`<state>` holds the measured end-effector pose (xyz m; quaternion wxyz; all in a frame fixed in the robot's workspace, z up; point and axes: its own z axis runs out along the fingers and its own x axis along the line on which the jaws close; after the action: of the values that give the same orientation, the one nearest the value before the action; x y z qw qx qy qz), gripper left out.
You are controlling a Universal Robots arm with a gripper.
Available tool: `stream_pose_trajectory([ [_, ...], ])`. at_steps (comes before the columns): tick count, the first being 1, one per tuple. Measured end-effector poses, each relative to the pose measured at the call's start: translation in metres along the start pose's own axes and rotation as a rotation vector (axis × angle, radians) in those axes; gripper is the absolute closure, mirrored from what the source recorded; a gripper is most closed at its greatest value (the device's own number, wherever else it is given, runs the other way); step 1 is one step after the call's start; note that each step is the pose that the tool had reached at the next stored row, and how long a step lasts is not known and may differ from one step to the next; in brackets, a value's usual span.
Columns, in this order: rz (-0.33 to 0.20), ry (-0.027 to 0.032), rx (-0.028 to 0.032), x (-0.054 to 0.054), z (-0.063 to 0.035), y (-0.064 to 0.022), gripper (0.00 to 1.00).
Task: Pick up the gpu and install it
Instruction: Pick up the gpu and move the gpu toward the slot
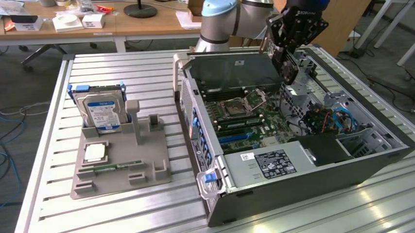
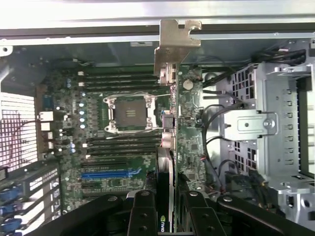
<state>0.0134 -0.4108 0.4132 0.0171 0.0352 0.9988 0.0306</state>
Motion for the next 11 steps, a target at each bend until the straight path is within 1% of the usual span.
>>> stream_pose_trajectory([
  [9,0.0,0.0009,0.0,-0.028,0.001,0.0019,0.74],
  [11,0.0,0.0009,0.0,-0.033,0.0012,0.0023,0.74],
])
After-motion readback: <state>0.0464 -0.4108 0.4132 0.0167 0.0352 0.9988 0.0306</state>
